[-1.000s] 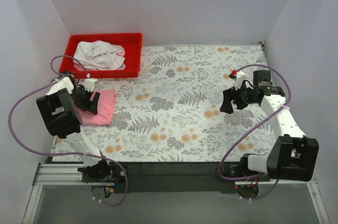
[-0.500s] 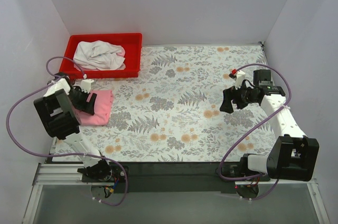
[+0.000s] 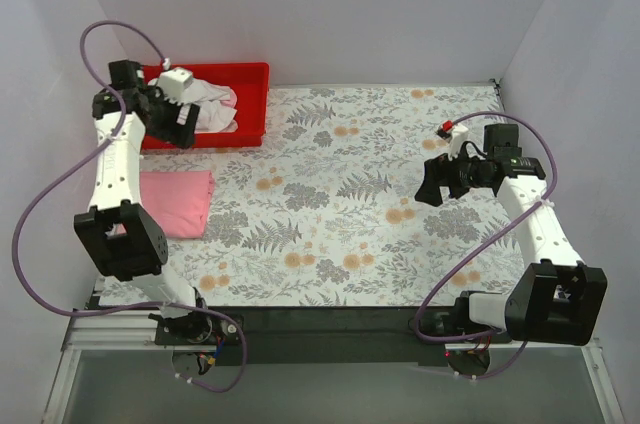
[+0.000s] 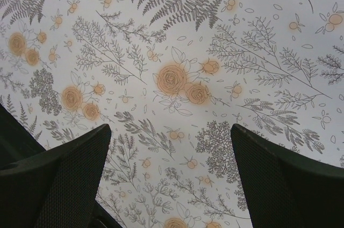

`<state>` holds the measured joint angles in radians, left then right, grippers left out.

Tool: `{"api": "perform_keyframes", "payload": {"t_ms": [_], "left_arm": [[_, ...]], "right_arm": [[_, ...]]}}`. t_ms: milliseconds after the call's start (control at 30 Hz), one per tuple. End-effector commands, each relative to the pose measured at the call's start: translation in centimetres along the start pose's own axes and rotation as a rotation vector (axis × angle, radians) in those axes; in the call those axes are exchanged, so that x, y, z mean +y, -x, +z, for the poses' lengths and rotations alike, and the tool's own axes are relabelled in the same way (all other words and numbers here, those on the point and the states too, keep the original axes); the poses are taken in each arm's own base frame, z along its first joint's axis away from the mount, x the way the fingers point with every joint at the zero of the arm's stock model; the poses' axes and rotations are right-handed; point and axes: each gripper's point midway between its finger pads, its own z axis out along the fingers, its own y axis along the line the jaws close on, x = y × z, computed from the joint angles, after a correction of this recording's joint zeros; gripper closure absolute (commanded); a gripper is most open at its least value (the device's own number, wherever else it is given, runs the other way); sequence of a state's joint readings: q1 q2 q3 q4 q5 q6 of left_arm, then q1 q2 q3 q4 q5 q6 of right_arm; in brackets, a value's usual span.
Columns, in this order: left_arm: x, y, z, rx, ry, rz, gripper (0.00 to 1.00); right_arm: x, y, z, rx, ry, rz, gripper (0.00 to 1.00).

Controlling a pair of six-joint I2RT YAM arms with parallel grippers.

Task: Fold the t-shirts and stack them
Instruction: Reset both grippers

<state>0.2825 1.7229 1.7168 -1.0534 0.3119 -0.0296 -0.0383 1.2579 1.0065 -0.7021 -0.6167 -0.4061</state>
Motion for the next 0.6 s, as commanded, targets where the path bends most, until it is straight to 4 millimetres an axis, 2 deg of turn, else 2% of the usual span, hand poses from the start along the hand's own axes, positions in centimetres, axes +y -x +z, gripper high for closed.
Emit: {"api": "perform_keyframes", "payload": {"t_ms": [0, 33, 100, 133, 200, 233, 300, 333, 400, 433, 467, 533, 567], "left_arm": [[-7.8, 4.3, -2.7, -0.118, -0.086, -0.049, 0.16], [-9.1, 5.6, -3.7, -0.178, -0.099, -0.088, 0.16], [-12.8, 6.4, -3.6, -0.201, -0.187, -0.095, 0.16], [-13.7, 6.9, -3.5, -0.22, -0.216, -0.161, 0.15], [-17.3, 8.3, -3.2, -0.261, -0.276, -0.143, 0.15], [-18.3, 6.8, -1.8, -0.227, -0.288, -0.165, 0.15], [-20.7, 7.0, -1.4, -0.267, -0.309, -0.164, 0.14], [-21.4, 5.1, 0.0, -0.227, -0.303, -0.175, 0.14], [-23.3, 4.2, 0.6, -0.226, -0.311, -0.165, 0.14], [-23.7, 3.6, 1.0, -0.218, -0.307, -0.161, 0.14], [-24.0, 2.0, 2.0, -0.182, -0.288, -0.162, 0.14], [-24.7, 1.2, 2.0, -0.187, -0.286, -0.143, 0.14], [-24.9, 0.2, 2.3, -0.169, -0.288, -0.144, 0.14]], "right_arm": [[0.8, 3.3, -2.1, -0.096, -0.021, -0.057, 0.02], [0.7, 3.4, -2.3, -0.098, -0.037, -0.064, 0.01], [0.7, 3.4, -2.9, -0.106, -0.064, -0.075, 0.01], [0.3, 3.1, -3.1, -0.095, -0.095, -0.083, 0.02], [-0.2, 2.1, -3.4, -0.071, -0.144, -0.085, 0.01], [-0.3, 1.6, -3.5, -0.059, -0.156, -0.086, 0.01], [-0.5, 0.3, -3.5, -0.039, -0.186, -0.084, 0.02], [-0.6, -0.1, -3.5, -0.033, -0.193, -0.082, 0.02], [-0.5, -1.3, -3.3, -0.017, -0.203, -0.067, 0.02], [-0.5, -1.8, -3.2, -0.01, -0.203, -0.063, 0.02], [-0.3, -2.2, -3.2, -0.011, -0.205, -0.057, 0.02], [-0.2, -3.4, -2.8, 0.008, -0.201, -0.039, 0.02], [-0.1, -3.6, -2.8, 0.006, -0.204, -0.041, 0.01]]}}
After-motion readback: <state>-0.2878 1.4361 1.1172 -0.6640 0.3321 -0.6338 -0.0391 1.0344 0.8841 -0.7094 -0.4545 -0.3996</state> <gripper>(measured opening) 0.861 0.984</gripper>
